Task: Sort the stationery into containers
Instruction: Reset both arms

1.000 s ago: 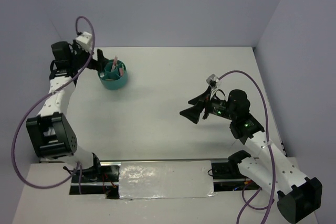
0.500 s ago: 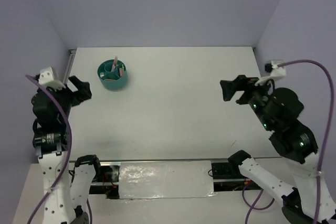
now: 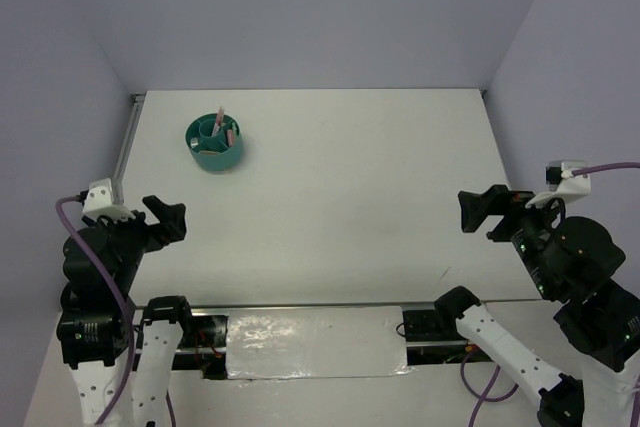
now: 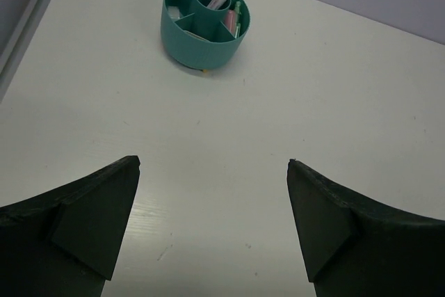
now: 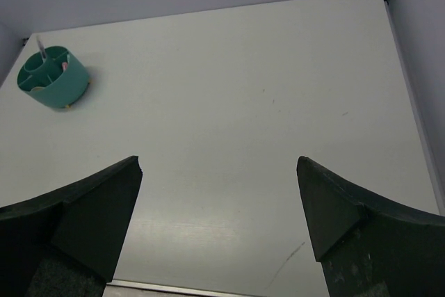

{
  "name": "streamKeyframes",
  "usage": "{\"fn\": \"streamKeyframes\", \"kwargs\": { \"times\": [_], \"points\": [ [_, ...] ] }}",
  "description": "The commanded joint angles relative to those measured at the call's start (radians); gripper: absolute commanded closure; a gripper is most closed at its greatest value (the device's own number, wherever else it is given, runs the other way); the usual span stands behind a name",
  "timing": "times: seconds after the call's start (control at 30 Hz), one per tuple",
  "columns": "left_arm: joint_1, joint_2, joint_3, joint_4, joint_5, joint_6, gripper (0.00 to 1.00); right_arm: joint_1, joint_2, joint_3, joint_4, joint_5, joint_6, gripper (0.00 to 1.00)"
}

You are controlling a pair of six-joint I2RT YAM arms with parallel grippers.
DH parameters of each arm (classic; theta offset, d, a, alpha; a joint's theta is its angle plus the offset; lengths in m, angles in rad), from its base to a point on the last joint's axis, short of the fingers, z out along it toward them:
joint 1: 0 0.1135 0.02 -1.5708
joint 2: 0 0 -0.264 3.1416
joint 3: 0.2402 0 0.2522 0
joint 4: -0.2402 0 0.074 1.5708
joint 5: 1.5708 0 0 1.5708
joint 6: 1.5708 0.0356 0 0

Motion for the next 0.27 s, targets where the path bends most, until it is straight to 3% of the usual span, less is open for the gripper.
{"fn": "streamKeyframes", "kwargs": {
  "times": [0.0, 0.23],
  "points": [
    [-0.021, -0.012, 0.035, -0.05, -0.061, 0.002, 0.01, 0.005, -0.009, -0.016, -0.03, 0.022, -0.016, 0.0],
    [-0.028, 0.006, 0.033, -0.045, -0.044, 0.011, 0.01, 0.007, -0.025, -0.043, -0.002, 0.006, -0.011, 0.0]
  ]
}}
